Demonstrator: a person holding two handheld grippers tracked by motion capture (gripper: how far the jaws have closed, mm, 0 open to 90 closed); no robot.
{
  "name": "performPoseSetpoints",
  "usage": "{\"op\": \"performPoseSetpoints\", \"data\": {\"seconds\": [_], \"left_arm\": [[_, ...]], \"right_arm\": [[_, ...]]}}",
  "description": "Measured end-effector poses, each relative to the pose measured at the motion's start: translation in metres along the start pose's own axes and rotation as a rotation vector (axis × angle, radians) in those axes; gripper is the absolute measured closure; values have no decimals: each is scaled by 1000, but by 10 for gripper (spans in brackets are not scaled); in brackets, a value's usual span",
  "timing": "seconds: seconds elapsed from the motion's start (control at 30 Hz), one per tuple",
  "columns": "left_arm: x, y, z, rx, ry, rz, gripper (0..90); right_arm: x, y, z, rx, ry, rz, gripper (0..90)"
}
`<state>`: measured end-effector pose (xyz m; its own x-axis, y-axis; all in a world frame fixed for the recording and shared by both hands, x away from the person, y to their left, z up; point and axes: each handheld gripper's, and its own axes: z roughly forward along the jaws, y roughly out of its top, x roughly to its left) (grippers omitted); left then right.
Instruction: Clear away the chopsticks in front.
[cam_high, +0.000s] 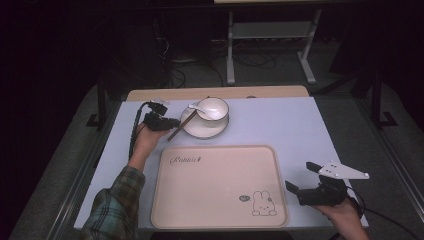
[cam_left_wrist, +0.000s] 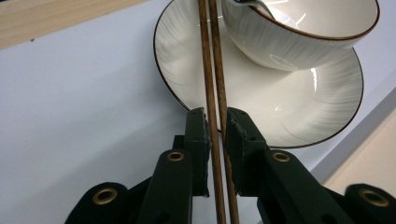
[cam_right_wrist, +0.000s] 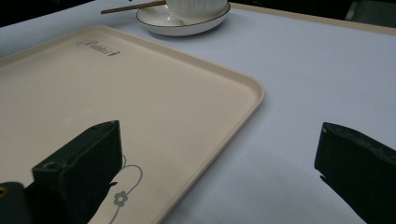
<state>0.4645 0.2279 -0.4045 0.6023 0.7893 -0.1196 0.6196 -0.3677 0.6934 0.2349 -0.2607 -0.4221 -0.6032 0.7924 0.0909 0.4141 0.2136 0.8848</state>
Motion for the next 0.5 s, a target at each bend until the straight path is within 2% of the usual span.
{"op": "performPoseSetpoints", "data": {"seconds": [0.5], "left_arm": [[3,-6,9,25,4,-15,788]], "right_arm": [[-1,-1,0,1,-2,3,2]]}}
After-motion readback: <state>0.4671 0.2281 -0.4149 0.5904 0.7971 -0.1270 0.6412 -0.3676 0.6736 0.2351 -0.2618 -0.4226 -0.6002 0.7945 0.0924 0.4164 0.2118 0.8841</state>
